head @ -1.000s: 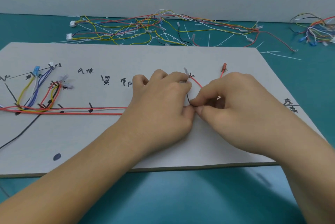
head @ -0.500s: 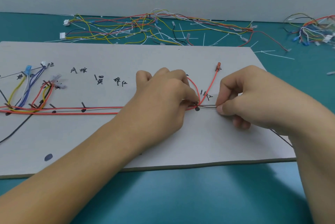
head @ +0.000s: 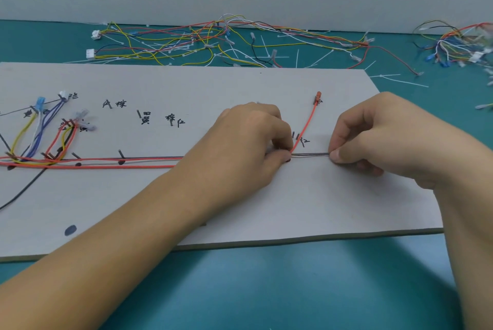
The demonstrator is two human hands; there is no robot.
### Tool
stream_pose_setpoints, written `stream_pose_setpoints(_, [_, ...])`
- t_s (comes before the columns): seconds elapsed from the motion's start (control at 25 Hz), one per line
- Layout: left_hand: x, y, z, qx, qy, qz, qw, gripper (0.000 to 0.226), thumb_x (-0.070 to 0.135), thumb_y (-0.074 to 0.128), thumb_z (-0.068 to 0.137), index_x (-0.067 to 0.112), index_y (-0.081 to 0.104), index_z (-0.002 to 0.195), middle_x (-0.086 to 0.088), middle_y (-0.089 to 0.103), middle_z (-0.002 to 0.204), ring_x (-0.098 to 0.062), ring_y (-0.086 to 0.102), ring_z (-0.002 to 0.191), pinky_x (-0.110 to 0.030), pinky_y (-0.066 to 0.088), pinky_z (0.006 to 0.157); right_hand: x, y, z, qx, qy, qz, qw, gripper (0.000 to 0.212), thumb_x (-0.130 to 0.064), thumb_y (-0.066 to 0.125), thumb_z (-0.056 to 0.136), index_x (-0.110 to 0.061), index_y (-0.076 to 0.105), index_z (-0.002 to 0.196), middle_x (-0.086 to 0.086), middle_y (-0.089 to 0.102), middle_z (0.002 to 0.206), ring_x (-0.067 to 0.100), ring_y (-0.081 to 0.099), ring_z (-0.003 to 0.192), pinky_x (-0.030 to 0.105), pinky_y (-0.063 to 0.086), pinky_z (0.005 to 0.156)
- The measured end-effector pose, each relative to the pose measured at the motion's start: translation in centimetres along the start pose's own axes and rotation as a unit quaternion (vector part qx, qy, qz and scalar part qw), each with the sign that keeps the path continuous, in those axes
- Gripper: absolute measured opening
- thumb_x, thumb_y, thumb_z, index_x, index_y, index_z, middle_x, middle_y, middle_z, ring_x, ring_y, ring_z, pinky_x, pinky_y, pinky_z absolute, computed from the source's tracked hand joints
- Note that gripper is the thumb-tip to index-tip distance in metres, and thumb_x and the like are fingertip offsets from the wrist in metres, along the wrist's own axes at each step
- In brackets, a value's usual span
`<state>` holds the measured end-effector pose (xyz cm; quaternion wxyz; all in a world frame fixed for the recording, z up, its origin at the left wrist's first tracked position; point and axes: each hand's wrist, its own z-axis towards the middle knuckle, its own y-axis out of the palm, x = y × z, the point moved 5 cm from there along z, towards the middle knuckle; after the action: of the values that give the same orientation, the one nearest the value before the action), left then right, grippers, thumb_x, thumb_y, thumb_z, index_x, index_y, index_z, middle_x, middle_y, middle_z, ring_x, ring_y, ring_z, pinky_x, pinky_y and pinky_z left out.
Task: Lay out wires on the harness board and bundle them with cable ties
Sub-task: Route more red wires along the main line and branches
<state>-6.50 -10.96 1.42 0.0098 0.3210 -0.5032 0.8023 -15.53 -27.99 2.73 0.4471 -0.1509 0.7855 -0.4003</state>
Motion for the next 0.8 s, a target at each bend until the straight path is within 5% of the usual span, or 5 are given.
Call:
stream_pose_setpoints(0.24, [0.1,0.2,0.4,0.002,0.007,-0.027,1.000,0.011,0.009,0.069,0.084,0.015,0.073,0.075,0.002,0.067,0.080,-0.015,0.059,0.072,-0.037,0.049,0.072,0.0,0.2,0.3,-0.004,0.012,0.013,1.000,0.015,0.000,0.078,0.074,-0.011,0.075,0.065,0.013,0.067,0.057,0.015,0.057,0.044,0.026,0.049,0.045])
stream_pose_setpoints(0.8, [-4.0,-4.3,-1.2,-0.015,-0.111,0.012,0.994,0.009,0.032,0.061,0.064,0.026,0.067,0.062,0.008,0.068,0.066,-0.007,0.064,0.063,-0.027,0.053,0.064,-1.2,-1.2,0.3,0.016,-0.133,0.060,0.989,0.024,-0.002,0.077,0.084,-0.024,0.081,0.076,-0.003,0.065,0.051,0.006,0.054,0.041,0.023,0.046,0.040])
